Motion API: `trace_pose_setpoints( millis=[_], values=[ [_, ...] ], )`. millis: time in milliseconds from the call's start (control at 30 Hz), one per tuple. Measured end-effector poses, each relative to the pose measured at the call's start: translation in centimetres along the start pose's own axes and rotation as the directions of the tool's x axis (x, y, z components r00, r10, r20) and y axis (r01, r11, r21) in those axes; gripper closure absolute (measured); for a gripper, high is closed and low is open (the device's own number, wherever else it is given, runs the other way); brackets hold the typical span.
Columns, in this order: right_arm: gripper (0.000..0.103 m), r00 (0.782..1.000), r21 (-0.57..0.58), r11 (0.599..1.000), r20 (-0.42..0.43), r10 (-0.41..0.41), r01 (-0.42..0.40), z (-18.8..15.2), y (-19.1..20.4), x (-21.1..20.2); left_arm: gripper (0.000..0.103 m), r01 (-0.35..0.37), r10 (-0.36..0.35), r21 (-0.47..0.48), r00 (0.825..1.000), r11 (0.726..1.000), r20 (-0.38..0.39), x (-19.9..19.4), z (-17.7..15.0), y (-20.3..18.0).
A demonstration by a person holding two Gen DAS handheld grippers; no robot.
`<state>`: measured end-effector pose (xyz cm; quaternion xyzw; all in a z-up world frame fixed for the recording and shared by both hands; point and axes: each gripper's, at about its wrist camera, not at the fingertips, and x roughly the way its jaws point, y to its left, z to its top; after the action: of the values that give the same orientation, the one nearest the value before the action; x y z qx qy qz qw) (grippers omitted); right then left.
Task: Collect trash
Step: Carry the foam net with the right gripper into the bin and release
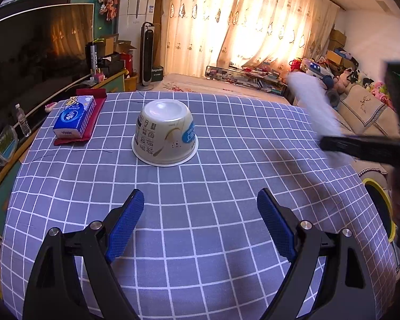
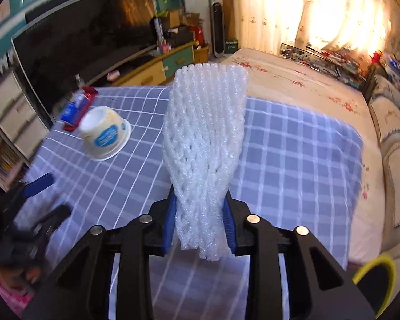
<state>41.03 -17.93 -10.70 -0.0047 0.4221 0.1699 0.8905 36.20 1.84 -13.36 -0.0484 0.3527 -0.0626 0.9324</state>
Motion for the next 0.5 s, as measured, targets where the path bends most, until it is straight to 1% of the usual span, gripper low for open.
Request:
trace_pose_setpoints(
  millis=[100, 133, 167, 233, 267, 333, 400, 500],
  values=[
    [0.073, 0.999, 0.075, 0.997, 0.044, -0.021, 0.017, -2.5, -2.6, -3.7, 0.017, -0.001, 0.001, 0.003, 1.000, 1.000, 0.006, -0.2, 0.0, -0.1],
    [0.073, 0.998, 0.107, 0.994, 0.060, -0.033, 0.027, -3.7, -4.0, -5.1, 0.017, 0.000, 0.000, 0.005, 1.000, 1.000, 0.008, -0.3, 0.0, -0.2],
    [0.073, 0.995, 0.137, 0.989, 0.073, -0.061, 0.050, -4.8, -5.2, -6.3, 0.017, 0.000, -0.001, 0.006, 1.000, 1.000, 0.009, -0.3, 0.0, -0.2],
    [0.072, 0.986, 0.199, 0.972, 0.089, -0.144, 0.124, -7.0, -7.5, -8.5, 0.017, -0.003, 0.002, 0.010, 1.000, 1.000, 0.015, -0.5, 0.0, -0.3],
    [0.072, 0.979, 0.235, 0.959, 0.087, -0.182, 0.157, -8.2, -9.0, -9.6, 0.017, -0.003, 0.003, 0.011, 1.000, 1.000, 0.018, -0.6, 0.1, -0.3],
    [0.072, 0.970, 0.308, 0.930, 0.074, -0.231, 0.198, -10.4, -11.7, -11.0, 0.017, -0.004, 0.004, 0.012, 1.000, 1.000, 0.022, -0.8, 0.0, -0.4],
    [0.071, 0.956, 0.379, 0.889, 0.035, -0.291, 0.256, -12.7, -15.0, -12.2, 0.017, -0.009, 0.008, 0.015, 1.000, 1.000, 0.021, -0.7, 0.0, -0.4],
    [0.070, 0.943, 0.466, 0.831, -0.018, -0.333, 0.302, -15.6, -19.0, -13.1, 0.017, -0.015, 0.015, 0.022, 1.000, 1.000, 0.018, -0.6, -0.1, -0.5]
  ],
)
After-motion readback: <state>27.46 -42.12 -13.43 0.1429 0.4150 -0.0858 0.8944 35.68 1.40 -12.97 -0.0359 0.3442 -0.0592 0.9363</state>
